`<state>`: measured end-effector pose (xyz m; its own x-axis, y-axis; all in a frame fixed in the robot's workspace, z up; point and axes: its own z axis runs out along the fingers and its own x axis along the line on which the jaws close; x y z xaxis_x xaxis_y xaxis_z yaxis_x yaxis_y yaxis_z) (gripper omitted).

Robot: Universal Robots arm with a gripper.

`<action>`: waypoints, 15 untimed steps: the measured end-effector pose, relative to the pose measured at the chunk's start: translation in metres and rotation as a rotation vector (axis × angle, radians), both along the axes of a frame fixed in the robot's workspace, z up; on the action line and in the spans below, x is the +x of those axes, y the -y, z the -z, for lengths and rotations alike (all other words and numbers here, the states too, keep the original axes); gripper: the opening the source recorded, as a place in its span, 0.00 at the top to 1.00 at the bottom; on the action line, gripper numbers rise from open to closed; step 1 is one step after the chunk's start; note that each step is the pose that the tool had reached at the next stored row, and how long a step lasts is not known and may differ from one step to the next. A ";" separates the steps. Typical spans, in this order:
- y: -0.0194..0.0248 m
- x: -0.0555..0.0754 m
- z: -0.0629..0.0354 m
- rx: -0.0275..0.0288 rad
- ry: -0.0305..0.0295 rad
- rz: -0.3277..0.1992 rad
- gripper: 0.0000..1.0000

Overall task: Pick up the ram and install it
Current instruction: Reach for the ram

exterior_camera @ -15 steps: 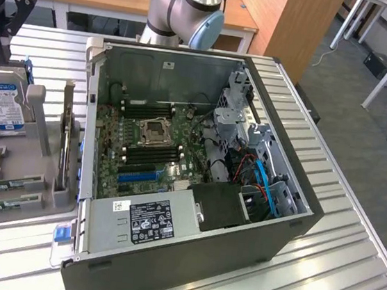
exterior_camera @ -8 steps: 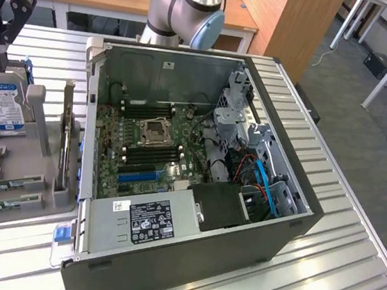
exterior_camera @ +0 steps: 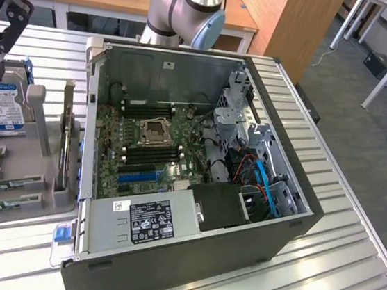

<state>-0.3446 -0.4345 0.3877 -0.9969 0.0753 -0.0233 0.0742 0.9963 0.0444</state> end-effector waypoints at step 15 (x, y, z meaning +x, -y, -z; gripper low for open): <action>0.0039 0.000 0.0000 -0.0001 0.0000 0.000 0.89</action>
<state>-0.3446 -0.4384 0.3877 -0.9969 0.0753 -0.0234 0.0742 0.9963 0.0443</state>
